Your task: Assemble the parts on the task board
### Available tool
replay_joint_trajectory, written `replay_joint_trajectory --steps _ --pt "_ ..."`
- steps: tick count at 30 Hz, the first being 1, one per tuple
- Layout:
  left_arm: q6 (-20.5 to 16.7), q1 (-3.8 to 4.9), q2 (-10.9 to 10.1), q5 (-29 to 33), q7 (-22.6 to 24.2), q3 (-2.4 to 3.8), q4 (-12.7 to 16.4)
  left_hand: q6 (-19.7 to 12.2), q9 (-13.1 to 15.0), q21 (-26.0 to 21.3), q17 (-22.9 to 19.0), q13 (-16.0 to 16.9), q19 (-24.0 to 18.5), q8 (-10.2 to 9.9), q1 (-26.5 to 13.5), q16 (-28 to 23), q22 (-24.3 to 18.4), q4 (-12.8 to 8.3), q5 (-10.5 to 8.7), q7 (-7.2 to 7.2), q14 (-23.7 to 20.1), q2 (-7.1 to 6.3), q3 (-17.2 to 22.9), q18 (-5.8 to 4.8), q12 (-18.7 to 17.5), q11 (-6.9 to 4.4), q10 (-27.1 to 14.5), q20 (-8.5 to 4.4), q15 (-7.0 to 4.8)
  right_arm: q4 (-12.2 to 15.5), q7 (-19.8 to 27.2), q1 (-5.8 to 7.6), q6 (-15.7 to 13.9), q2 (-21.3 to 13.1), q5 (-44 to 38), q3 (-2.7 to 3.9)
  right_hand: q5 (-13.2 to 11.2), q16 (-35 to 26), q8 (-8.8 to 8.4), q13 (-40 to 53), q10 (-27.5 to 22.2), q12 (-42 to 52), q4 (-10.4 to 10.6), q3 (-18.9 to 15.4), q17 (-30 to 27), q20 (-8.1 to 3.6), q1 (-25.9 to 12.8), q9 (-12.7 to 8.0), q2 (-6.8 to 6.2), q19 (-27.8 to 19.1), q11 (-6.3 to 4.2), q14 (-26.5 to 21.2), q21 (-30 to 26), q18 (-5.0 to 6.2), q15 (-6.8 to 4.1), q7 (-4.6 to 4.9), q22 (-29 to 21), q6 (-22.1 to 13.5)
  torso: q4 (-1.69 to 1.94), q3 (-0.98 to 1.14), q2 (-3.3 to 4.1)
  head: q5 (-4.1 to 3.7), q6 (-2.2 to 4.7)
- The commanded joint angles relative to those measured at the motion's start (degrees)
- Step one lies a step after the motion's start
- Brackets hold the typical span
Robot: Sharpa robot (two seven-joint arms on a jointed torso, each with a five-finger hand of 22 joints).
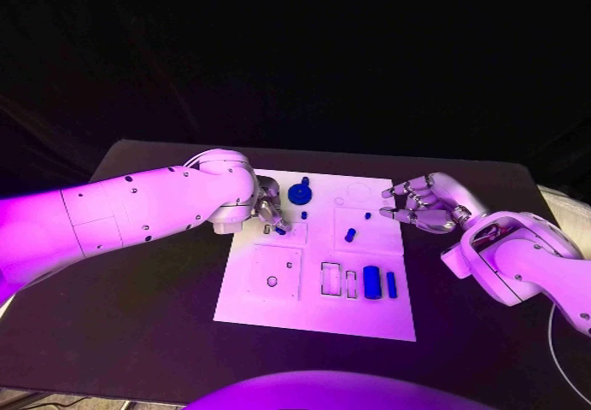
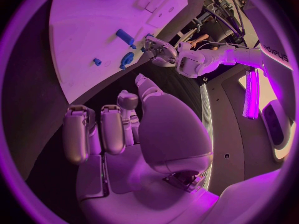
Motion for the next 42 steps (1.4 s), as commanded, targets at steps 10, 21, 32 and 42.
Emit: replay_joint_trajectory --steps 10,21,32,42 --pt "3.8 -0.37 1.0 -0.1 -0.8 -0.31 -1.1 2.2 0.8 0.3 15.1 0.1 1.2 0.5 -3.8 0.2 6.4 -0.3 -0.26 -1.29 6.0 0.6 -3.7 -0.44 0.5 -0.36 0.4 -0.1 -0.38 0.2 0.6 -0.05 0.6 -0.3 -0.2 0.02 0.4 -0.6 0.13 -0.2 -0.4 -0.4 0.5 -0.7 -0.3 -0.2 -1.1 0.0 -0.14 -0.4 0.0 2.2 -0.4 0.75 -0.35 -0.04 0.9 0.5 -0.05 0.03 -0.04 -0.08 -0.18" --pt "4.3 -0.37 1.6 -0.1 -0.8 -0.3 -2.1 3.1 1.0 0.6 15.1 0.4 1.5 0.4 -5.8 0.2 6.9 0.7 -0.22 -1.5 6.0 1.47 -6.0 -0.56 0.7 -0.53 0.8 -0.22 -0.49 0.1 0.3 -0.05 -0.2 -0.3 -0.1 0.02 3.5 -1.1 0.04 -0.5 -0.3 -0.2 2.5 -2.6 -0.6 -0.26 -3.3 0.0 -0.19 -0.5 -0.04 2.2 -0.7 0.82 -0.4 -0.14 0.5 0.5 -0.09 0.03 0.0 -0.17 -0.34" --pt "5.2 -0.36 2.1 -0.1 -0.8 -0.3 -3.1 3.8 1.1 0.8 15.1 0.3 1.8 0.3 -7.3 0.2 7.4 1.6 -0.25 -1.65 6.0 1.73 -8.5 -0.68 0.7 -0.64 1.1 -0.3 -0.58 0.2 -0.3 -0.05 -0.7 -0.5 0.0 0.02 3.9 -1.3 0.03 -0.6 -0.4 -0.1 3.3 -3.3 -0.7 -0.27 -3.9 0.0 -0.03 -0.6 -0.03 2.2 -0.8 0.85 -0.4 -0.15 0.4 0.5 0.01 0.02 -0.03 -0.43 -0.43" --pt "5.5 -0.36 2.1 -0.1 -0.7 -0.3 -3.3 4.4 1.4 0.8 15.1 0.2 1.9 -0.1 -11.0 0.2 7.5 4.7 -0.41 -1.68 6.0 1.08 -16.1 -0.7 0.4 -0.64 1.2 -0.33 -0.55 0.3 -0.3 -0.05 -0.8 -0.6 0.0 0.02 3.9 -1.6 0.02 -0.9 -0.6 -0.4 3.5 -3.5 -1.1 -0.27 -4.0 0.0 -0.06 -0.9 -0.03 2.1 -1.1 0.95 -0.39 -0.15 0.0 0.5 0.07 0.0 -0.05 -0.56 -0.47"
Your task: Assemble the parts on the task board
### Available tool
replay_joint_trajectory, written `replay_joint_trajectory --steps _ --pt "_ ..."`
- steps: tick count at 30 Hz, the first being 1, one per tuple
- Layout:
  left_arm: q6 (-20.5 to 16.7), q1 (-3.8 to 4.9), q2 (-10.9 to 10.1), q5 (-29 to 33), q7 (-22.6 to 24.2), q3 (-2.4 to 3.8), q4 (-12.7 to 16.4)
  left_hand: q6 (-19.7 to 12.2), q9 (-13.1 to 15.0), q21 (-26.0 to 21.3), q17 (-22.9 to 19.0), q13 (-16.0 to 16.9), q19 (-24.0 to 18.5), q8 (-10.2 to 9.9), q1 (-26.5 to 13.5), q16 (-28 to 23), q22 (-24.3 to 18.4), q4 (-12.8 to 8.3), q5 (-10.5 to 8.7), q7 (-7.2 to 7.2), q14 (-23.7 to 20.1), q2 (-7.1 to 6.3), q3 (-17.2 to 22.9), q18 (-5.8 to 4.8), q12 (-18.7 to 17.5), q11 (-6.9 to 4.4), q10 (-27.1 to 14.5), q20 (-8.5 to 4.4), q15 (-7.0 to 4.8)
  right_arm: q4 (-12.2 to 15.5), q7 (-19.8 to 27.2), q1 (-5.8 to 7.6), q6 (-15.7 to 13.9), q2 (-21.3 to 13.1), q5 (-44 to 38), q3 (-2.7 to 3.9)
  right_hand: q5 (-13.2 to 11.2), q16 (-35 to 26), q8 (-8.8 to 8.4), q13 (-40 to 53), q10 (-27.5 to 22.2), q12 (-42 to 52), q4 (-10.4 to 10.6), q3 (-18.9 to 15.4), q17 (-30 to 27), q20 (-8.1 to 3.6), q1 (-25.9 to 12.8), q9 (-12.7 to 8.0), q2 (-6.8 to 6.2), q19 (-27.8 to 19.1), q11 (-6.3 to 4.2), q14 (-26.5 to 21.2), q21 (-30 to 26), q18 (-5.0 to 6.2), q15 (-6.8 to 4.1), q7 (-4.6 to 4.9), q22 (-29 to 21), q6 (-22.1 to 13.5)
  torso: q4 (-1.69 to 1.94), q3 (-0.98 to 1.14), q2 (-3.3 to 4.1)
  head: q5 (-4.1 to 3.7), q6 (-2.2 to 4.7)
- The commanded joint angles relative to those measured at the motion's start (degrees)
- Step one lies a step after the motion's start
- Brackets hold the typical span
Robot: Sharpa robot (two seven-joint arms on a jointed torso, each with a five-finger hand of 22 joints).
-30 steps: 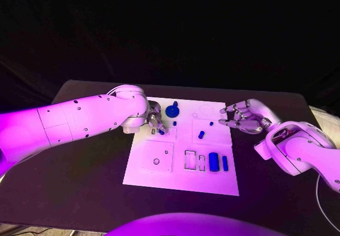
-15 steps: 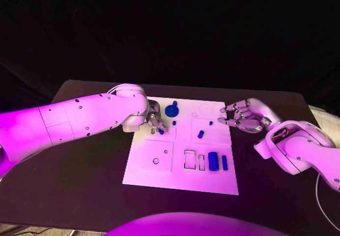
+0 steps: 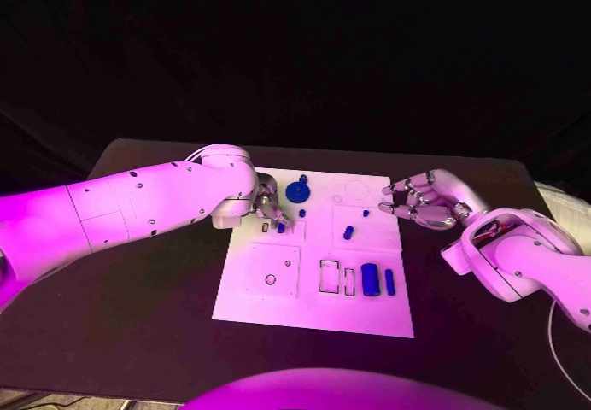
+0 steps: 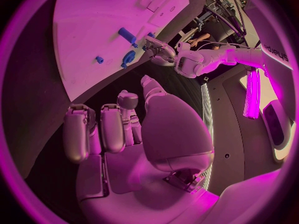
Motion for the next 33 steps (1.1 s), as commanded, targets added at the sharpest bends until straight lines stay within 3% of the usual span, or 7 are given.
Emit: replay_joint_trajectory --steps 1,17,23,28,33 --pt "2.8 -0.53 0.2 0.3 -0.3 -0.39 0.0 0.4 0.1 0.2 15.1 0.0 1.9 -0.4 -0.5 0.2 7.6 0.5 -0.2 -0.03 5.8 0.2 -1.6 -0.71 -0.2 -0.02 0.2 -0.33 -0.36 0.1 -0.1 -0.04 -0.2 0.0 -0.1 0.02 0.3 -0.3 0.02 -0.1 -0.6 -0.3 0.2 -0.2 -0.1 0.15 -0.7 0.0 -0.03 -0.5 0.02 2.1 -0.4 1.0 -0.39 0.04 -0.1 0.3 0.08 -0.06 -0.01 -0.1 -0.03" --pt "1.1 -0.53 -0.2 0.5 -0.1 -0.26 0.6 0.8 0.4 0.2 15.1 -0.1 2.0 -0.4 0.3 0.2 7.7 0.9 -0.14 -0.15 5.8 1.09 -4.5 -0.73 -0.3 -0.1 0.3 -0.37 -0.41 -0.1 -0.1 -0.04 -0.2 0.0 -0.1 0.02 0.3 -0.4 0.01 -0.3 -0.7 -0.5 0.2 -0.2 -0.3 0.15 -0.7 0.0 -0.04 -0.6 0.02 2.1 -0.5 1.03 -0.39 0.04 -0.3 0.3 0.04 -0.13 -0.01 -0.02 -0.05" --pt "-3.3 -0.39 -1.2 3.8 0.4 0.65 2.4 0.3 0.6 -0.4 15.1 -0.7 1.6 -0.6 0.0 0.2 7.1 1.3 -0.6 -0.08 5.8 1.19 -7.3 -0.55 -0.8 -0.1 -0.1 -0.45 -0.51 -0.5 -0.1 -0.04 -0.2 0.2 0.0 0.02 0.2 -0.5 0.01 -0.3 -0.7 -0.6 0.3 -0.3 -0.4 0.16 -0.8 0.0 -0.03 -0.7 0.02 2.0 -0.6 1.05 -0.39 0.04 -0.4 0.3 0.07 -0.1 -0.06 0.0 0.3" --pt "-7.5 0.83 -2.2 9.4 0.6 1.78 3.4 -1.3 0.7 -2.1 15.1 -3.4 0.5 -1.3 0.6 0.2 5.2 1.3 -1.53 0.41 5.8 2.3 -10.3 -0.03 -3.5 0.3 -2.1 -0.37 -0.34 -0.8 -0.1 -0.04 -0.2 0.3 0.1 0.02 0.2 -0.6 0.01 -0.4 -0.8 -0.6 0.4 -0.4 -0.5 0.16 -0.8 0.0 -0.01 -0.7 0.02 2.0 -0.6 1.07 -0.38 0.04 -0.4 0.3 0.06 -0.03 -0.06 0.1 0.86" --pt "-7.8 2.39 -2.8 10.9 0.4 2.33 3.2 -2.0 0.7 -2.4 15.1 -4.1 0.3 -1.7 1.6 0.2 4.9 1.2 -1.5 0.7 5.8 2.68 -11.6 0.06 -4.2 0.53 -2.8 -0.22 -0.16 -1.2 -0.2 -0.04 -0.2 0.3 0.1 0.02 0.2 -0.6 0.01 -0.4 -0.8 -0.6 0.4 -0.4 -0.5 0.16 -0.8 0.0 -0.01 -0.7 0.02 2.0 -0.6 1.07 -0.38 0.04 -0.4 0.3 0.09 0.05 -0.1 0.16 1.18"
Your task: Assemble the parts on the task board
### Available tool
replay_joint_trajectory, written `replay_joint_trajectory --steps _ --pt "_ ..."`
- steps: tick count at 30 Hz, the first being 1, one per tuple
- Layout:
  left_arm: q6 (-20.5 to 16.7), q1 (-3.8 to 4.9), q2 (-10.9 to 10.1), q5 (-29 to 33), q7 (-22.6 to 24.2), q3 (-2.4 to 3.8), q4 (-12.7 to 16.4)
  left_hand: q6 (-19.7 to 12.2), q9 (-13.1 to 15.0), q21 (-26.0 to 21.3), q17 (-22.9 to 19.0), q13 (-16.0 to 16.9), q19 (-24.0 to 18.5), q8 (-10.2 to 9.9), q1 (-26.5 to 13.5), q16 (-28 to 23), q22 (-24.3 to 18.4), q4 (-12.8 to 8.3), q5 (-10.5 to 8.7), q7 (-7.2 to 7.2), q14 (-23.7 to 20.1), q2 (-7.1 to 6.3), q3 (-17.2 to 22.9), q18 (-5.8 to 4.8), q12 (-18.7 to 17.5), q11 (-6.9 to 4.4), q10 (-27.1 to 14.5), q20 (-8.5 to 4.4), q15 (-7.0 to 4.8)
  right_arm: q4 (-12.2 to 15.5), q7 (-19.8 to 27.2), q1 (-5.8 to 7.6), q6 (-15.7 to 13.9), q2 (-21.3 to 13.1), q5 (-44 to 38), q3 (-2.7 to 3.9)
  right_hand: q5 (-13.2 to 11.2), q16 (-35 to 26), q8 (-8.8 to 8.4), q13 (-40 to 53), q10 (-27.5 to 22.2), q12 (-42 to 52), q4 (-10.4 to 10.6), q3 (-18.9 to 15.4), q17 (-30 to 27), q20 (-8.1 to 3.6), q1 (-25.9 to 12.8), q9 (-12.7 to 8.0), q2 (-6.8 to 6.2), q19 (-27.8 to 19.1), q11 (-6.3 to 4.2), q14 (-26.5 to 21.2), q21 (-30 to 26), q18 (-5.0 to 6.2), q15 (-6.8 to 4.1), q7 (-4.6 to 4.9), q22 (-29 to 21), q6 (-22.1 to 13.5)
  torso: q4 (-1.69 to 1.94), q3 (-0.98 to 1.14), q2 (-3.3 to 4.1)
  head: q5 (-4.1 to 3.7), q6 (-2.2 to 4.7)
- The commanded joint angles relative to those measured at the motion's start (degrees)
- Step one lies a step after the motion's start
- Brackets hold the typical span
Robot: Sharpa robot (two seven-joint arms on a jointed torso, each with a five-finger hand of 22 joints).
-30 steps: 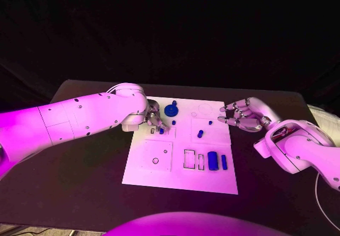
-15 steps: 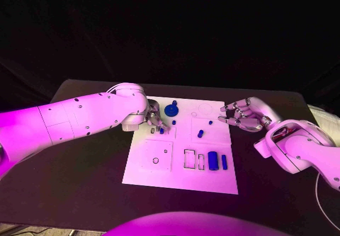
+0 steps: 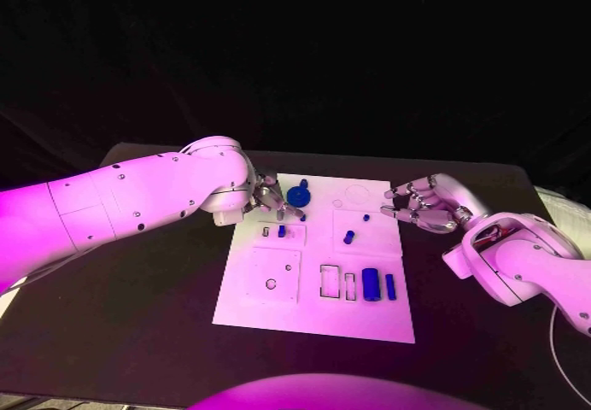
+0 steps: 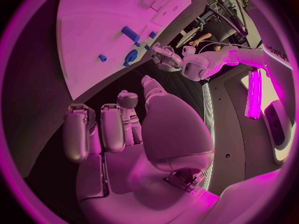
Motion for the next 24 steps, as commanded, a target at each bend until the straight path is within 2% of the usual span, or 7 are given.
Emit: replay_joint_trajectory --steps 1,3,7,9,15,19,24 --pt "-2.0 0.94 -0.2 4.0 0.2 0.21 -0.3 -0.5 0.0 -0.3 15.1 -0.1 0.2 -0.3 0.5 0.2 4.8 0.0 -0.17 0.01 6.0 0.16 -0.4 0.07 -0.2 -0.02 -0.6 -0.2 0.07 -0.2 -0.1 -0.04 0.0 0.1 -0.1 0.02 0.2 -0.3 0.01 -0.1 -0.4 -0.2 0.2 -0.2 -0.1 -0.06 -0.4 0.0 0.02 -0.5 -0.02 2.0 -0.4 1.07 -0.38 0.04 0.0 0.3 0.01 0.08 -0.01 0.06 0.27" --pt "-0.2 1.78 -0.3 3.4 0.0 0.36 -0.8 -0.5 0.0 -0.5 15.1 -0.3 0.1 -0.3 0.7 0.2 4.6 0.0 -0.16 0.05 6.0 0.2 -0.7 0.13 -0.4 0.01 -0.7 -0.17 0.1 -0.3 -0.1 -0.04 0.0 0.1 0.0 0.01 0.2 -0.3 0.01 -0.1 -0.4 -0.2 0.2 -0.2 -0.1 -0.06 -0.4 0.0 0.02 -0.5 -0.02 2.0 -0.4 1.07 -0.38 0.04 0.0 0.3 -0.02 0.02 0.04 0.09 0.3" --pt "3.2 3.43 0.0 1.4 -0.3 0.51 -3.1 -0.8 0.0 -1.2 15.1 -1.1 -0.3 -0.6 2.1 0.2 3.9 -0.1 -0.1 0.26 6.0 0.6 -2.0 0.32 -1.1 0.22 -1.4 0.04 0.31 -0.5 -0.1 -0.04 -0.1 0.2 0.0 0.01 0.2 -0.4 0.0 -0.1 -0.4 -0.3 0.3 -0.3 -0.1 -0.06 -0.4 0.0 0.02 -0.5 -0.01 2.0 -0.4 1.07 -0.38 0.04 0.0 0.3 0.0 0.08 0.04 0.17 0.36" --pt "4.1 3.84 0.7 0.7 -0.3 0.53 -4.8 -0.8 0.0 -1.3 15.1 -1.2 -0.4 -0.7 2.6 0.2 3.8 -0.2 -0.05 0.29 6.0 0.78 -2.3 0.34 -1.2 0.26 -1.5 0.08 0.34 -0.5 -0.1 -0.04 0.0 0.3 0.0 0.01 0.2 -0.4 0.0 -0.1 -0.4 -0.3 0.3 -0.3 -0.1 -0.06 -0.4 0.0 0.02 -0.5 -0.01 2.0 -0.4 1.07 -0.38 0.04 0.0 0.3 0.05 0.06 0.05 0.26 0.44" --pt "5.6 4.2 3.3 -0.9 -0.2 0.33 -9.3 -0.9 0.0 -1.6 15.1 -1.5 -0.5 -0.8 4.1 0.2 3.6 -0.2 0.06 0.38 6.0 1.74 -2.8 0.43 -1.4 0.34 -1.7 0.18 0.43 -0.5 -0.1 -0.04 0.0 0.5 0.0 0.01 0.2 -0.4 0.0 -0.1 -0.4 -0.3 0.3 -0.3 -0.1 -0.06 -0.4 0.0 0.04 -0.5 -0.01 2.0 -0.4 1.07 -0.38 0.04 0.0 0.3 -0.02 -0.07 0.17 0.38 0.55" --pt "6.2 4.02 5.3 -5.9 0.0 -0.08 -11.9 -1.2 -0.1 -2.0 15.1 -2.1 -0.7 -1.1 4.7 0.2 3.2 -0.2 0.08 0.5 6.0 2.14 -3.1 0.52 -2.0 0.43 -2.2 0.23 0.48 -0.5 0.0 -0.04 0.0 0.7 0.0 0.01 0.2 -0.4 0.0 -0.1 -0.4 -0.3 0.3 -0.3 -0.1 -0.06 -0.4 0.0 0.06 -0.5 -0.01 2.0 -0.4 1.08 -0.38 0.04 -0.1 0.3 -0.07 -0.19 0.25 0.3 0.7" --pt "7.3 3.64 7.4 -8.8 0.0 -0.46 -14.9 -2.5 -1.4 -2.1 15.1 -2.4 -0.8 -3.0 5.4 0.2 3.2 0.1 0.08 1.21 6.0 2.7 -4.4 0.52 -2.1 0.98 -2.5 0.55 0.9 -0.5 0.0 -0.04 0.1 0.7 0.0 0.01 0.3 -0.4 0.0 -0.1 -0.5 -0.3 0.4 -0.3 -0.1 -0.05 -0.3 0.0 0.22 -0.5 -0.02 2.0 -0.4 1.08 -0.39 0.04 -0.1 0.3 -0.02 -0.2 0.26 0.45 0.65"
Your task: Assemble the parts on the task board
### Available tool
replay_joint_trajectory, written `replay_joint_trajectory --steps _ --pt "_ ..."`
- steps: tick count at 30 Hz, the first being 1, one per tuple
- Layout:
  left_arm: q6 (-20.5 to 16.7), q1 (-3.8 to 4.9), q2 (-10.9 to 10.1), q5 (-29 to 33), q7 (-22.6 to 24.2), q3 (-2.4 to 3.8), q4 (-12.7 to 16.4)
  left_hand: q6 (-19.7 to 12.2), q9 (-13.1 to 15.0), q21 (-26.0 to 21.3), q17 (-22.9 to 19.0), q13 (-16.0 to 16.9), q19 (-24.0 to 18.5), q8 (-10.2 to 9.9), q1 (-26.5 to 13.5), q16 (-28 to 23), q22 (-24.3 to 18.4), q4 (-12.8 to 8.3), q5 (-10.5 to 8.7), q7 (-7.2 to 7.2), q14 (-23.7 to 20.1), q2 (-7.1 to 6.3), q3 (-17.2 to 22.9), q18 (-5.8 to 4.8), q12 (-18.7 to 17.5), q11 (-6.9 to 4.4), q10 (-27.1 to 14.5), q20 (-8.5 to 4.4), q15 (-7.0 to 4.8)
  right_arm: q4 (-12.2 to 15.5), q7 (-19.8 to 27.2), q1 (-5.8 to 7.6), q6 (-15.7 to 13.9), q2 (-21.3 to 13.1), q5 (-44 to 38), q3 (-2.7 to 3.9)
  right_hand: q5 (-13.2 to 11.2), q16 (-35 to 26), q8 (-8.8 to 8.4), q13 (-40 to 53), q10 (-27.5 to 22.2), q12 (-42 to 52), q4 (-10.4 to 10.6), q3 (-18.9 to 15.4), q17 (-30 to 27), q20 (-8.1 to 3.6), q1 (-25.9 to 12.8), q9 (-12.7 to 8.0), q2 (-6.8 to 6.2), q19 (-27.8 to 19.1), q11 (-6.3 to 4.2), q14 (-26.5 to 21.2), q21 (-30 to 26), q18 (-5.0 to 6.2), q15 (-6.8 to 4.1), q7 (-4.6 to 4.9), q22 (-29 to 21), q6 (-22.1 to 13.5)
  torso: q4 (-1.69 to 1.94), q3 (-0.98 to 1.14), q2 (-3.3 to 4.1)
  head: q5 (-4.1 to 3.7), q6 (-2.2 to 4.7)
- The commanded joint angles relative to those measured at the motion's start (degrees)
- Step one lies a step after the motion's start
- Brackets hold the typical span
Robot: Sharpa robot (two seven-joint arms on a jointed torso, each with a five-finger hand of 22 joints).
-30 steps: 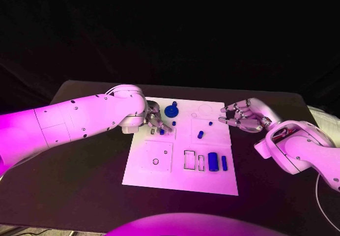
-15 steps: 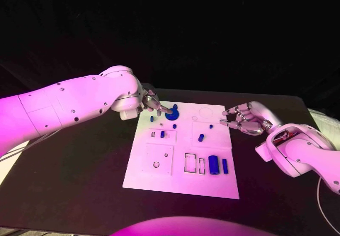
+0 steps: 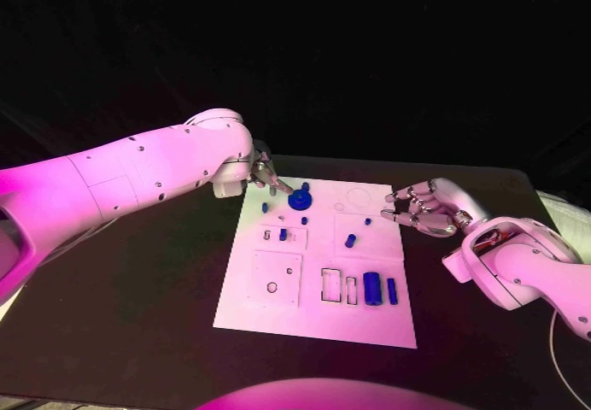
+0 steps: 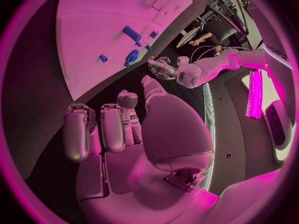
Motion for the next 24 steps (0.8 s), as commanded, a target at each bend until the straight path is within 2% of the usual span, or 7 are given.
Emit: replay_joint_trajectory --steps 1,8,10,14,19,24 --pt "3.1 -0.19 1.2 -5.3 0.2 -0.16 -2.0 -0.5 -0.7 -0.4 15.1 -0.1 -0.3 -0.9 0.7 0.2 3.2 0.0 0.08 0.2 6.0 0.0 -0.8 0.52 -0.1 0.45 -0.2 0.21 0.56 0.1 0.1 -0.04 0.1 0.1 -0.2 0.01 0.3 -0.4 0.0 0.0 -0.5 -0.3 0.2 -0.2 0.0 -0.06 -0.3 0.0 0.23 -0.5 -0.03 2.0 -0.2 1.08 -0.39 0.04 -0.1 0.3 -0.02 -0.04 0.03 0.27 -0.02" --pt "4.4 -0.4 3.1 -6.2 0.2 -0.42 -6.5 -0.6 -1.5 -0.3 15.1 0.0 -0.2 -1.8 0.9 0.2 3.3 0.0 0.06 0.47 6.0 0.14 -1.6 0.49 0.0 0.69 -0.2 0.41 0.77 0.1 0.0 -0.04 0.2 0.2 -0.2 0.01 0.4 -0.4 0.0 0.0 -0.5 -0.2 0.2 -0.2 0.0 -0.06 -0.2 0.0 0.27 -0.5 -0.04 2.0 -0.2 1.08 -0.39 0.03 -0.1 0.3 -0.03 -0.04 0.01 0.69 -0.13" --pt "4.6 -0.42 3.3 -6.3 0.2 -0.44 -7.2 -0.6 -1.6 -0.3 15.1 0.0 -0.2 -1.9 0.9 0.2 3.4 0.0 0.05 0.49 6.0 0.1 -1.8 0.48 0.1 0.72 -0.2 0.45 0.8 0.1 0.0 -0.04 0.2 0.2 -0.2 0.01 0.4 -0.4 0.0 0.0 -0.5 -0.2 0.2 -0.2 0.0 -0.06 -0.2 0.0 0.27 -0.5 -0.04 2.0 -0.2 1.08 -0.39 0.03 -0.1 0.3 -0.11 -0.03 0.03 0.85 -0.12" --pt "5.3 -0.43 3.5 -6.3 0.2 -0.45 -8.1 -0.5 -1.8 -0.3 15.1 0.0 -0.2 -2.0 0.9 0.2 3.4 0.0 0.05 0.51 6.0 0.03 -2.0 0.48 0.1 0.74 -0.2 0.48 0.83 0.1 0.0 -0.04 0.2 0.2 -0.2 0.01 0.5 -0.4 0.0 0.0 -0.5 -0.2 0.2 -0.2 0.0 -0.06 -0.1 0.0 0.33 -0.5 -0.04 2.0 -0.2 1.07 -0.4 0.03 -0.1 0.3 -0.04 -0.04 -0.01 0.8 -0.16" --pt "8.2 -0.43 3.8 -5.6 0.0 -0.47 -9.5 -0.4 -1.9 0.0 15.1 0.2 0.0 -2.1 1.0 0.2 3.8 0.0 0.04 0.52 6.0 -0.01 -2.3 0.39 0.4 0.76 -0.1 0.52 0.86 0.1 0.0 -0.04 0.0 0.3 -0.2 0.01 0.5 -0.4 0.0 -0.1 -0.5 -0.3 0.2 -0.2 0.0 -0.06 -0.1 0.0 0.34 -0.5 -0.04 2.0 -0.2 1.08 -0.4 0.03 -0.1 0.3 0.0 -0.04 -0.05 0.83 -0.25" --pt "9.4 -0.51 4.1 -5.0 -0.1 -0.55 -10.5 -0.4 -2.1 0.0 15.1 0.2 0.0 -2.3 1.0 0.2 3.8 0.1 0.07 0.58 6.0 0.1 -2.5 0.37 0.4 0.79 -0.1 0.56 0.89 0.1 0.2 -0.04 -0.5 0.3 -0.2 0.01 0.7 -0.5 -0.01 -0.2 -0.6 -0.4 0.3 -0.2 -0.1 -0.06 0.0 0.0 0.5 -0.6 -0.05 2.0 -0.3 1.1 -0.4 0.03 -0.2 0.3 -0.08 -0.05 -0.05 1.0 -0.4"
